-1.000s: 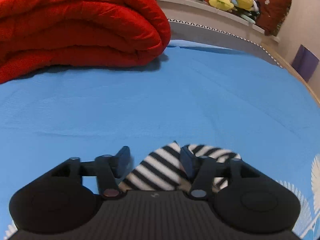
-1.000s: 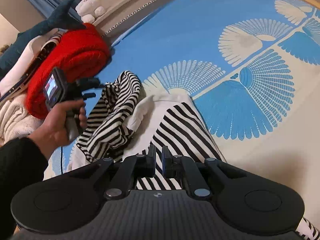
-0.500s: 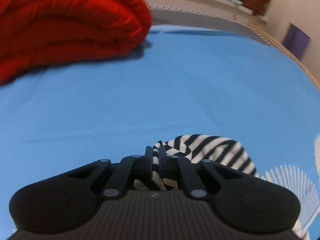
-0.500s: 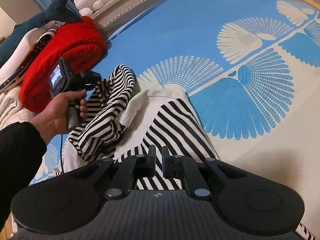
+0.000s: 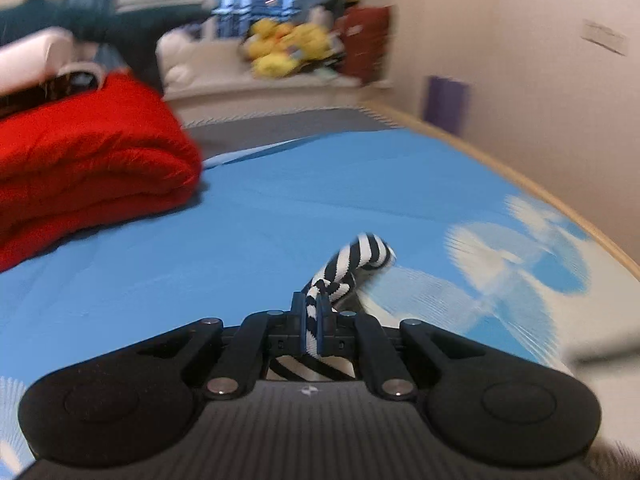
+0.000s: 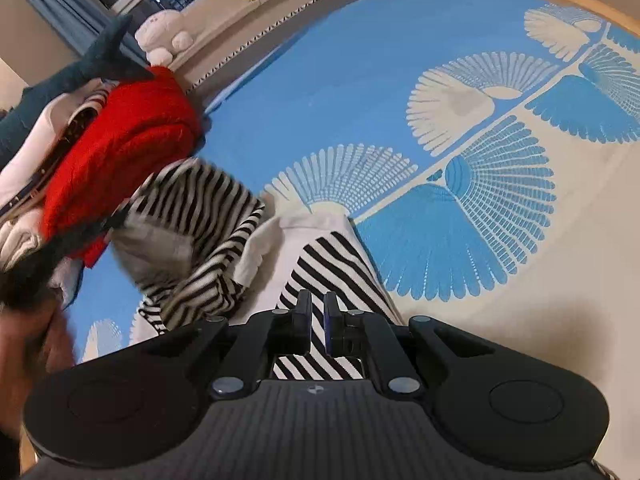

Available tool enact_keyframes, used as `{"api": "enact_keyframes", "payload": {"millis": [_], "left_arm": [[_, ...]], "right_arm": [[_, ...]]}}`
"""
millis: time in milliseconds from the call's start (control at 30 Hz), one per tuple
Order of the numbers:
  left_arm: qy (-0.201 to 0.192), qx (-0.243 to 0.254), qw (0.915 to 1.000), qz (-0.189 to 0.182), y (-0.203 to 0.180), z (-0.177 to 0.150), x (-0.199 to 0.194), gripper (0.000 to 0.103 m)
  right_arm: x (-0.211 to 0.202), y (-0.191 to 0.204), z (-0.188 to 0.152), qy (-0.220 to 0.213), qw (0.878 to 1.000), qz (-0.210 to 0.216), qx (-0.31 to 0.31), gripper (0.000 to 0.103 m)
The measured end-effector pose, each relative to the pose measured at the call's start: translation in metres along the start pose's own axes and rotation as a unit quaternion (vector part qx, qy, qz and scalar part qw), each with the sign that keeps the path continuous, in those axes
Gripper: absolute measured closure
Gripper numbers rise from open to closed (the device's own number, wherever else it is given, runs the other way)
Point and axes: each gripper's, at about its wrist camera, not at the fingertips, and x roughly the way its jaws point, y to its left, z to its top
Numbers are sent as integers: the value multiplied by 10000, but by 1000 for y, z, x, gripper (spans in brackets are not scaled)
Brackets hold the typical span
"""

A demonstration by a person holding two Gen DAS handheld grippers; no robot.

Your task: Fold small clothes

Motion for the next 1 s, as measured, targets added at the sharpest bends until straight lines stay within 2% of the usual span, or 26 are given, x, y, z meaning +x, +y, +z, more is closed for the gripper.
{"api": "enact_keyframes", "payload": {"millis": [100, 200, 233, 267, 300, 333, 367, 400, 433, 500, 533, 600, 667, 767, 800, 867, 933, 967, 1000], "left_arm": [[-132, 167, 9994, -270, -32, -46, -76, 99], [206, -85, 9974, -681, -51, -94, -127, 96], [422, -161, 9957, -813, -56, -109, -137, 92], [574, -183, 9944, -864, -61, -124, -146, 83], [563, -227, 9949, -809, -62, -135, -154, 70], [400, -393, 9962, -661, -58, -146, -163, 64], [214, -840, 9948, -535, -47, -159, -170, 61], [216, -1341, 9895, -504, -36, -169, -170, 62], [423, -2021, 9779, -320, -22, -178, -161, 62], [574, -2746, 9597, 160, -6, -187, -146, 62], [652, -3043, 9499, 295, 2, -193, -137, 62], [925, -3628, 9268, 288, 15, -206, -120, 63], [1246, -3983, 9086, 141, 25, -214, -101, 63], [1612, -4153, 8952, 82, 33, -221, -77, 63], [1707, -4146, 8938, 82, 45, -225, -73, 62], [1951, -4043, 8930, 325, 43, -227, -59, 63], [2009, -4082, 8902, 253, 42, -233, -55, 63], [2043, -4094, 8890, 186, 41, -233, -50, 71], [2030, -4071, 8904, 180, 40, -229, -48, 93]], "right_arm": [[-8, 0, -2, -55, 9999, 63, 74, 96], [-13, 1, -7, -34, 9997, 215, 136, 96], [-13, 2, -9, -8, 9995, 299, 131, 96], [-14, 4, -11, 31, 9993, 363, 106, 96], [-14, 6, -14, 67, 9991, 410, 65, 96], [-14, 7, -16, 76, 9990, 440, 33, 96], [-14, 8, -19, 88, 9989, 470, 11, 96], [-13, 9, -21, 135, 9986, 507, 9, 93], [-11, 9, -24, 194, 9984, 529, 19, 86], [-3, 12, -30, 349, 9980, 526, -70, 73], [2, 14, -35, 413, 9979, 467, -167, 71], [14, 18, -44, 619, 9969, 363, -319, 71], [30, 18, -55, 875, 9952, 293, -338, 70], [54, 20, -73, 1246, 9912, 130, -421, 69], [62, 21, -79, 1365, 9893, 55, -512, 68], [78, 24, -92, 1636, 9838, -70, -733, 66], [89, 26, -106, 1867, 9781, -219, -893, 66], [90, 27, -110, 1918, 9768, -271, -912, 66], [89, 30, -112, 1896, 9770, -308, -930, 72]]}}
